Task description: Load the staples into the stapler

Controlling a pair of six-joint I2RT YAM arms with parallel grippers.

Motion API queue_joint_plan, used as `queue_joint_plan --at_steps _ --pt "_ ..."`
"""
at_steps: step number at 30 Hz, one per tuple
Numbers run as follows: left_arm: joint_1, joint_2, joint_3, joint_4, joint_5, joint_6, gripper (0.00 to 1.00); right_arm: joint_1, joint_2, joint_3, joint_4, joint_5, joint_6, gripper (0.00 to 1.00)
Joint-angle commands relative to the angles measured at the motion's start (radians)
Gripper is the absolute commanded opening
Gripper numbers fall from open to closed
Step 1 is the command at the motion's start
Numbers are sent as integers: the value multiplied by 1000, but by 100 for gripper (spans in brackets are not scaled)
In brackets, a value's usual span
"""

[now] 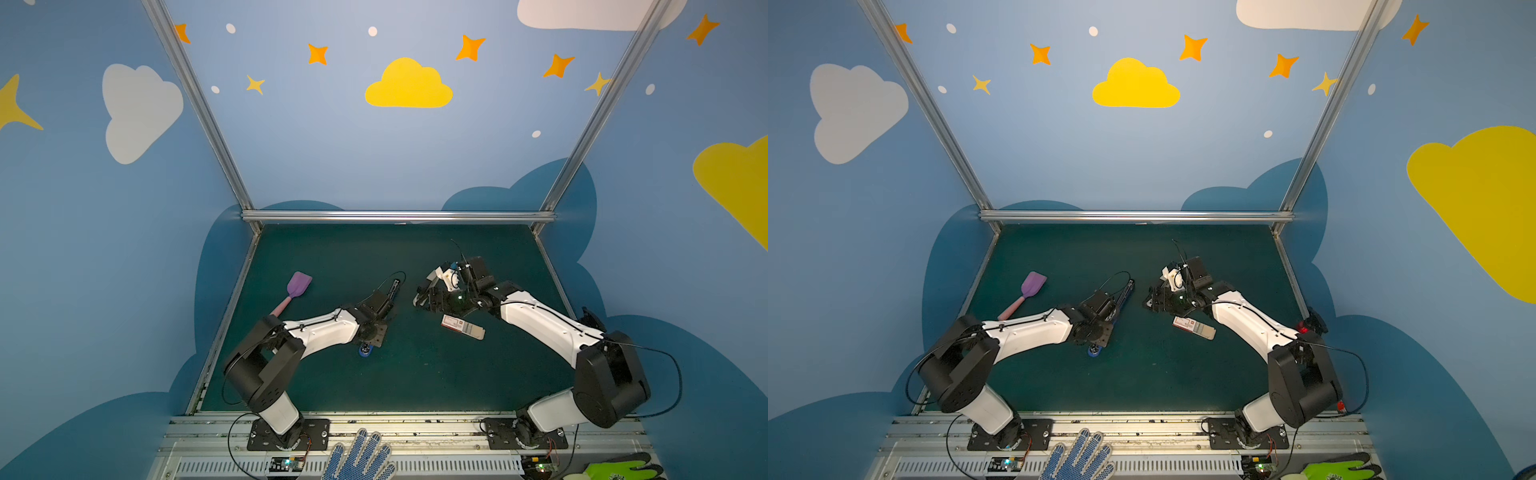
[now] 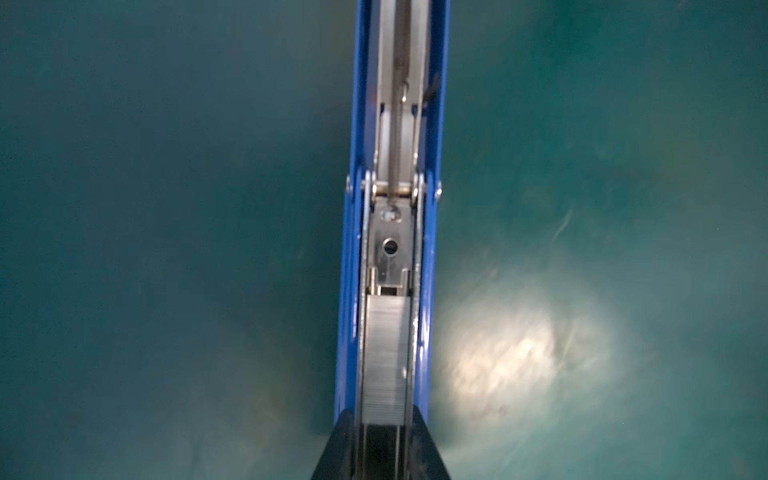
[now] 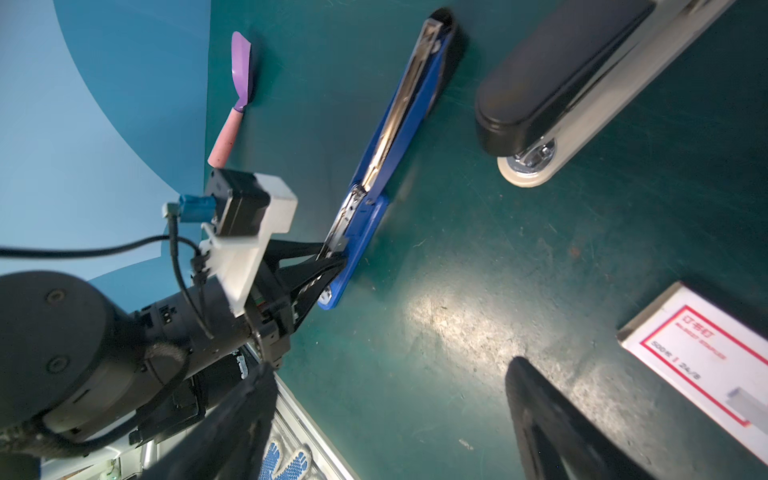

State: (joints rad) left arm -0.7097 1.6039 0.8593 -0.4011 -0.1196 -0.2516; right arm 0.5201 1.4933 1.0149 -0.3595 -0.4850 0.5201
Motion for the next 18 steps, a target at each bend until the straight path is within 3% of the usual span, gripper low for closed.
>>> queue_joint_plan --at_steps 1,4,9,13,18 --pt "3 -50 -45 -86 -47 -69 21 -2 19 -6 24 -28 6 87" --pt "1 -82 -57 -114 -45 -94 24 -1 28 0 29 -40 5 87" --pt "-3 -127 -44 -157 -46 -123 44 -2 24 -6 48 -52 12 89" --pt "3 -157 -13 -89 -61 -141 54 -35 28 -26 153 -171 90 89" --pt "55 -62 81 23 -24 -97 56 -44 15 -19 191 -199 92 75"
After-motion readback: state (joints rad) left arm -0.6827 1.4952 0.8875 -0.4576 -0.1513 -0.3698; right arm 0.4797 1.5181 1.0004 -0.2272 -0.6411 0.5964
